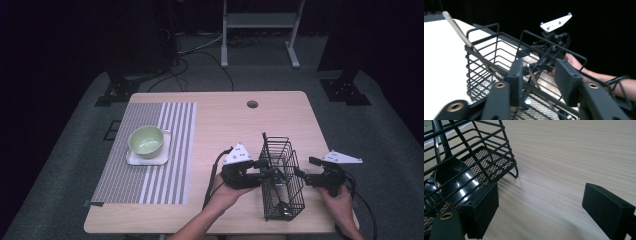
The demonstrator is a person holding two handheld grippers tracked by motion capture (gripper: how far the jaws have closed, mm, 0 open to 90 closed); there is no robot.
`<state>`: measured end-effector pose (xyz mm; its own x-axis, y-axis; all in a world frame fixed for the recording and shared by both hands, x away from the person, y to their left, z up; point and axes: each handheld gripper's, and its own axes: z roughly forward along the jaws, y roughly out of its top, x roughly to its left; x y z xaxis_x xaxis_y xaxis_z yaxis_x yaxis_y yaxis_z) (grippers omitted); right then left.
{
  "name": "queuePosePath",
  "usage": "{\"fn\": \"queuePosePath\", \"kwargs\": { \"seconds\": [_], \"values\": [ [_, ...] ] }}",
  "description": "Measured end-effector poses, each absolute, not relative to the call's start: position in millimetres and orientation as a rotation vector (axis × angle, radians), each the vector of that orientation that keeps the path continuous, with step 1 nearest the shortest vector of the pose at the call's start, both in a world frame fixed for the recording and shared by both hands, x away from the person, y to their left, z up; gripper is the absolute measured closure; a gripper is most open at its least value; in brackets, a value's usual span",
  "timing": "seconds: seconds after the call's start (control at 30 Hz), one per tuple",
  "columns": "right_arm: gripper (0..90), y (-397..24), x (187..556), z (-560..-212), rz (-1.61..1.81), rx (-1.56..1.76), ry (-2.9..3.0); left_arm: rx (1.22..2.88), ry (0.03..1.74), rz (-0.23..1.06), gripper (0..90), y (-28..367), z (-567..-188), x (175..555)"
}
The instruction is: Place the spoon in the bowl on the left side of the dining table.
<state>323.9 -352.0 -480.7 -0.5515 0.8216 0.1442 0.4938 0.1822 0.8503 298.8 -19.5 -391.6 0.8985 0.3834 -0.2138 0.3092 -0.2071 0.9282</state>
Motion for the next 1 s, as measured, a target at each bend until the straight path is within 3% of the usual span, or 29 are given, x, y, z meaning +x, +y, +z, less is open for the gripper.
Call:
{"fn": "queuePosePath", "kwargs": {
  "seconds": [0.27, 0.83, 1.0],
  "values": [
    [12.8, -351.5, 324.1, -480.9, 1.312, 1.246, 2.125, 1.792, 0.519, 0.077, 78.9, -16.4, -396.2, 302.1],
    [12.8, -351.0, 324.4, -481.0, 1.311, 1.249, 2.132, 1.67, 0.538, -0.062, 88.8, -14.5, -388.6, 297.5],
    [12.8, -350.9, 324.8, -481.3, 1.311, 1.244, 2.136, 1.662, 0.534, -0.05, 89.3, -11.5, -383.5, 295.4]
  ]
}}
